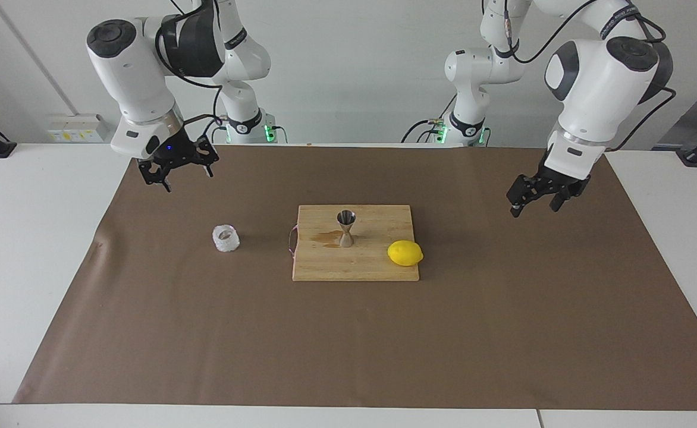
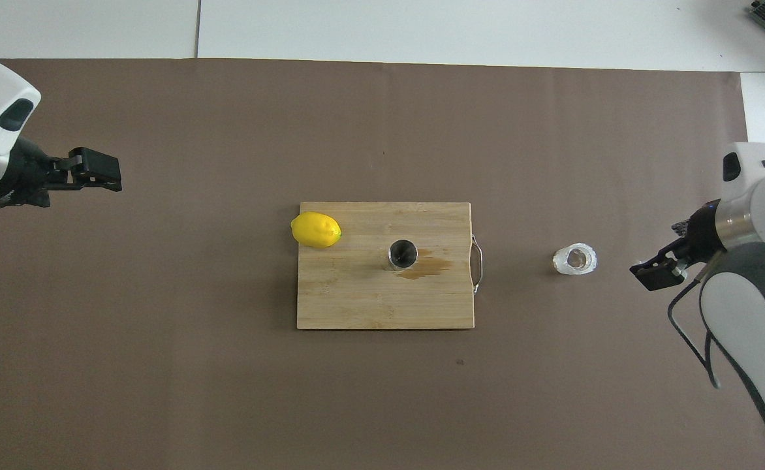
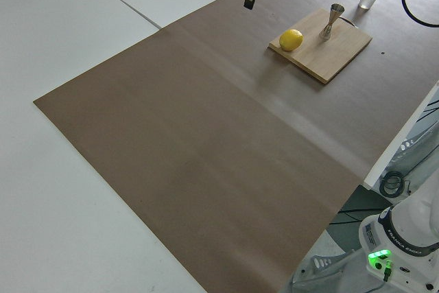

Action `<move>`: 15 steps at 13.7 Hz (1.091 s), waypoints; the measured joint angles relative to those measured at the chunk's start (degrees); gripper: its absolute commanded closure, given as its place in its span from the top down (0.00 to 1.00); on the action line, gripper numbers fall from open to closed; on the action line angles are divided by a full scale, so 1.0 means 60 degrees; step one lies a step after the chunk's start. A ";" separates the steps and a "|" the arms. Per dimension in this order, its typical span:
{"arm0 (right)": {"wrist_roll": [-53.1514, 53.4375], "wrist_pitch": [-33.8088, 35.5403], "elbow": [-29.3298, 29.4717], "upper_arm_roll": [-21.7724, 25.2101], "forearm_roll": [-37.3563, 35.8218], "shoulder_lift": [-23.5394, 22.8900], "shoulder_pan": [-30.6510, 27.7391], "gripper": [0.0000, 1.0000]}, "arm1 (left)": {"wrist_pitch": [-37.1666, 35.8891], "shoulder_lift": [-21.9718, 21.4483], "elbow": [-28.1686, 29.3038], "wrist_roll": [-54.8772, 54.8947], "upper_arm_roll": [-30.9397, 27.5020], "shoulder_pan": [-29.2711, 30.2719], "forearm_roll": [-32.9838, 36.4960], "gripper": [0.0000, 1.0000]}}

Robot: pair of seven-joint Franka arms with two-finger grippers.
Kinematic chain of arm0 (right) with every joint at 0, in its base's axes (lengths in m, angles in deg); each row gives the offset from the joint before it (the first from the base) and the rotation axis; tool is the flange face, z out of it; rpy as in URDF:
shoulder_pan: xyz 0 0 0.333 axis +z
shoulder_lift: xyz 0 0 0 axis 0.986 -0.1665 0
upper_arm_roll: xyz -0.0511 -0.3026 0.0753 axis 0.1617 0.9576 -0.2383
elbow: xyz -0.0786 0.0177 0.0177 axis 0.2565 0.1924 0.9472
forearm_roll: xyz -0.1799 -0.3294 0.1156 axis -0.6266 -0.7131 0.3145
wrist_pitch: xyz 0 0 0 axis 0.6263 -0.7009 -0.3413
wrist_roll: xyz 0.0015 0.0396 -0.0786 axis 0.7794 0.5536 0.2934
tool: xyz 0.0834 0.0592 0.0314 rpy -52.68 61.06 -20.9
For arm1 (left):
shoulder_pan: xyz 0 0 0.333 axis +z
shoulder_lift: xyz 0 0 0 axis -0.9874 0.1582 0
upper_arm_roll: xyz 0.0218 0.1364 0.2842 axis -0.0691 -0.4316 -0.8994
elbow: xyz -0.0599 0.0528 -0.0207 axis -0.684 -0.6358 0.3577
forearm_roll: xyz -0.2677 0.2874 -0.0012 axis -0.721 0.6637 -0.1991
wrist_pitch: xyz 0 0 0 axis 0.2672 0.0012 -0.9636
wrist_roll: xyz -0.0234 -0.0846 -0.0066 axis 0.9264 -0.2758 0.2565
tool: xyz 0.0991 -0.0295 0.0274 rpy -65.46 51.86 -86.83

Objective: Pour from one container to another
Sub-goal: 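Grasp the small white cup with the right gripper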

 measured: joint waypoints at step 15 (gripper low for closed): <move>-1.1176 -0.2817 -0.1506 0.0028 0.4283 -0.2577 -0.1178 1.00 | -0.0155 -0.0130 -0.0012 0.0484 -0.1436 -0.1039 0.0063 1.00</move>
